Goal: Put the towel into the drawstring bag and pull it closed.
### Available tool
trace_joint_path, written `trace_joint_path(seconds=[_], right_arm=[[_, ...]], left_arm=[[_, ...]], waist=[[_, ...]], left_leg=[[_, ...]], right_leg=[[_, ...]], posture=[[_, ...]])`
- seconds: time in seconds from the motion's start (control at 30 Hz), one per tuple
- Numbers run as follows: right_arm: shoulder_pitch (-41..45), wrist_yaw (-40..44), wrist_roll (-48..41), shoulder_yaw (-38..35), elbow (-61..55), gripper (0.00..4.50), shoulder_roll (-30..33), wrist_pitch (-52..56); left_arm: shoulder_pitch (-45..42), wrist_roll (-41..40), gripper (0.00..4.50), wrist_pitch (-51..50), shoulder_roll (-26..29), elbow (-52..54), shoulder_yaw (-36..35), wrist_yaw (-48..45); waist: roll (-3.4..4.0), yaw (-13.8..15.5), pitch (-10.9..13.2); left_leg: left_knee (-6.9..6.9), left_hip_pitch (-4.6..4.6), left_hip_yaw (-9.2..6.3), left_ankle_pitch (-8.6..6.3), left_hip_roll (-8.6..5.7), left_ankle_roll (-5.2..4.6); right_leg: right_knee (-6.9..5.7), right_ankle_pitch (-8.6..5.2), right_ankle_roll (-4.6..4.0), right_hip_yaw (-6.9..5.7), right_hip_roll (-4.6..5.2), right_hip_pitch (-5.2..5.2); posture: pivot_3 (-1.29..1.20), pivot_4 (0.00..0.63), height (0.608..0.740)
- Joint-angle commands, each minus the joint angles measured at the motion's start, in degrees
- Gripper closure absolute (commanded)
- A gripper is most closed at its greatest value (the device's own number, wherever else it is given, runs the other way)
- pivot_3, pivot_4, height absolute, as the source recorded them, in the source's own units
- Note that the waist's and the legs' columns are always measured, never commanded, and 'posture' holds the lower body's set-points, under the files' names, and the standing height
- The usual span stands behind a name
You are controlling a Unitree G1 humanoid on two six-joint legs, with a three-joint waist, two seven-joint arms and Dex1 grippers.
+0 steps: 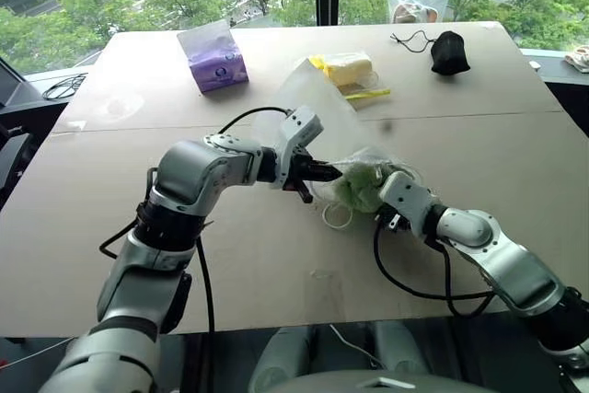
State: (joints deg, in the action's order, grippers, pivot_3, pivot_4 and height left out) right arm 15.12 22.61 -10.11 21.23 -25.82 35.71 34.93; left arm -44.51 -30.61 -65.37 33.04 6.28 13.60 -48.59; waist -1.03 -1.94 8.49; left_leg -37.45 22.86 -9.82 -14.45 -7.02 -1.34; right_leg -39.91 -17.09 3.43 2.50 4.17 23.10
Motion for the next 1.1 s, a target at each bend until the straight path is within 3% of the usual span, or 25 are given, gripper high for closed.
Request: trace_joint_path(seconds=[0.03, 0.23, 0.43, 0.57, 0.77, 0.97, 1.1], right_arm=[[-0.18, 0.74, -2.58, -4.78, -4.37, 4.40, -2.81, 0.95], [6.58, 2.92, 4.85, 2.08, -1.35, 4.49, -4.73, -0.08], [13.30, 6.65, 17.14, 11.09, 8.51, 4.49, -4.28, -11.09], [14.14, 10.08, 18.26, 11.27, 11.92, 4.49, -5.20, -19.32], [15.22, 13.12, 21.78, 11.75, 16.62, 4.49, -6.28, -28.06], [16.95, 15.84, 26.83, 14.81, 21.68, 4.49, -8.84, -35.95], [18.10, 13.09, 23.92, 8.92, 26.49, 4.49, -12.99, -36.57]], left_arm=[[-0.39, -0.37, 4.50, 1.13, 1.78, 2.77, -0.06, -2.12], [-3.23, -2.52, 4.50, -0.71, 0.31, 2.93, -1.09, -3.21], [-5.19, -5.42, 4.50, -2.70, -0.52, 3.07, -1.27, -5.65], [-5.44, -7.31, 4.50, -3.15, -0.34, 2.39, -2.09, -7.93], [-7.56, -11.47, 4.50, -8.81, -4.25, -1.72, -7.56, -5.25], [-8.48, -10.43, 4.50, -8.16, -5.84, -3.87, -6.42, -4.41], [-7.45, -7.61, 4.50, -6.62, -2.20, -3.15, -1.88, -5.85]], waist=[[0.00, -0.11, 0.00], [0.01, -0.26, 0.01], [0.01, -0.42, 0.01], [0.01, -0.44, 0.01], [0.01, -0.48, 0.01], [0.00, -0.57, 0.01], [0.01, -0.74, 0.01]], left_leg=[[0.00, 0.00, -0.02, 0.00, 0.00, 0.00], [-0.01, 0.00, 0.01, 0.00, 0.00, 0.00], [0.02, 0.00, 0.03, 0.00, 0.00, 0.00], [0.01, 0.00, 0.05, 0.00, -0.01, 0.00], [-0.03, 0.00, 0.03, 0.00, -0.01, 0.00], [-0.03, -0.01, 0.02, 0.01, -0.01, 0.01], [-0.05, -0.01, 0.03, 0.01, -0.01, 0.01]], right_leg=[[0.00, 0.00, 0.00, 0.00, -0.01, 0.00], [-0.01, 0.00, 0.00, -0.05, -0.01, 0.00], [0.00, 0.00, 0.00, -0.11, -0.02, 0.04], [0.00, 0.00, 0.00, -0.12, -0.02, 0.05], [-0.02, 0.00, 0.00, -0.13, -0.03, 0.04], [-0.03, 0.00, 0.00, -0.15, -0.04, 0.04], [-0.04, 0.00, 0.00, -0.13, -0.04, 0.04]], posture=[[0.00, 0.150, 0.740], [0.00, 0.150, 0.740], [0.00, 0.150, 0.740], [0.00, 0.150, 0.740], [0.00, 0.150, 0.740], [0.00, 0.150, 0.740], [0.00, 0.150, 0.740]])
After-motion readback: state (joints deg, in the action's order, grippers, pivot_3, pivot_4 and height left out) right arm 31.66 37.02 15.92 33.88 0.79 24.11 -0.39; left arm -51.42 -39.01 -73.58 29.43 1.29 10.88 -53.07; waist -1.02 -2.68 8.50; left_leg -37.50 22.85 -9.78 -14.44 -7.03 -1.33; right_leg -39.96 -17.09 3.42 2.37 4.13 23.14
